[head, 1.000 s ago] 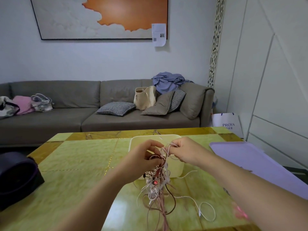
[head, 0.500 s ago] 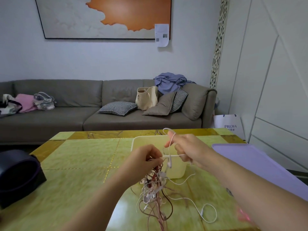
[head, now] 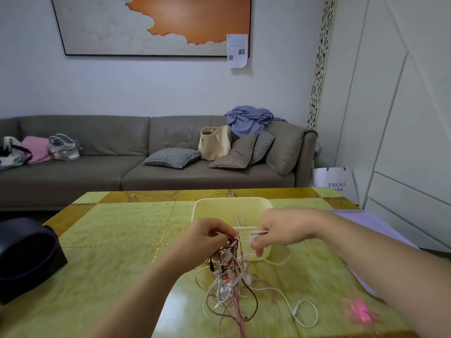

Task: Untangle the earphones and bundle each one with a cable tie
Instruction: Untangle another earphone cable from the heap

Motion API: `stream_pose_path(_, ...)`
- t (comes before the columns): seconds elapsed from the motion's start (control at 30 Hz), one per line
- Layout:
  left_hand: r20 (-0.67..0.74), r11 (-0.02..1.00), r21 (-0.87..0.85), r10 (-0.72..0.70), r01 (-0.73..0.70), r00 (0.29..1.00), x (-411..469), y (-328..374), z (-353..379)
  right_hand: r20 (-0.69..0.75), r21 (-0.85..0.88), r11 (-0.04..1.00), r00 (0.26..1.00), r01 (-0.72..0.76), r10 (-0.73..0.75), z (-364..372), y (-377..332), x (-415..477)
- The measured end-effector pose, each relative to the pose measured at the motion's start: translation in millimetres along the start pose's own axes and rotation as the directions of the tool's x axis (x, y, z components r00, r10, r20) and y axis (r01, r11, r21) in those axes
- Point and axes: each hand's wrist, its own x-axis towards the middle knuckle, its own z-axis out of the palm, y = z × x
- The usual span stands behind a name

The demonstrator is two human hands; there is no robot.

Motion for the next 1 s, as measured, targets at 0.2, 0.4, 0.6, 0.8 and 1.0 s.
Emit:
stream_pose_path(0.2,0.044,1.0,0.021,-0.017,0.016,0.999,1,0,3,-0.224,0.455,0.878,0.973,0.151,-0.051,9,-3,10)
stream_pose_path(0.4,0.034,0.998,0.048,0.029,-0.031,0.999,-2,4,8,-0.349,0.637,0.74,0.937,0.215,0.028,16,-6,15)
stream_pose_path(0.6,-0.012,0.986,0.136,0.098,-0.096,0.995,-5,4,12,-0.406,0.843,0.454,0.894,0.287,0.189,19,-9,18)
stream_pose_path(0.8,-0.092,0.997,0.051,0.055,-0.051,0.994,-2,-3,2,-0.456,0.751,0.612,0.866,0.25,0.206,19,-9,14)
stream_pose_path(1.0,-0.024,0.992,-0.119,0.041,-0.043,0.999,-4,-8,-4,-0.457,0.737,0.64,0.858,0.217,0.235,17,-10,15)
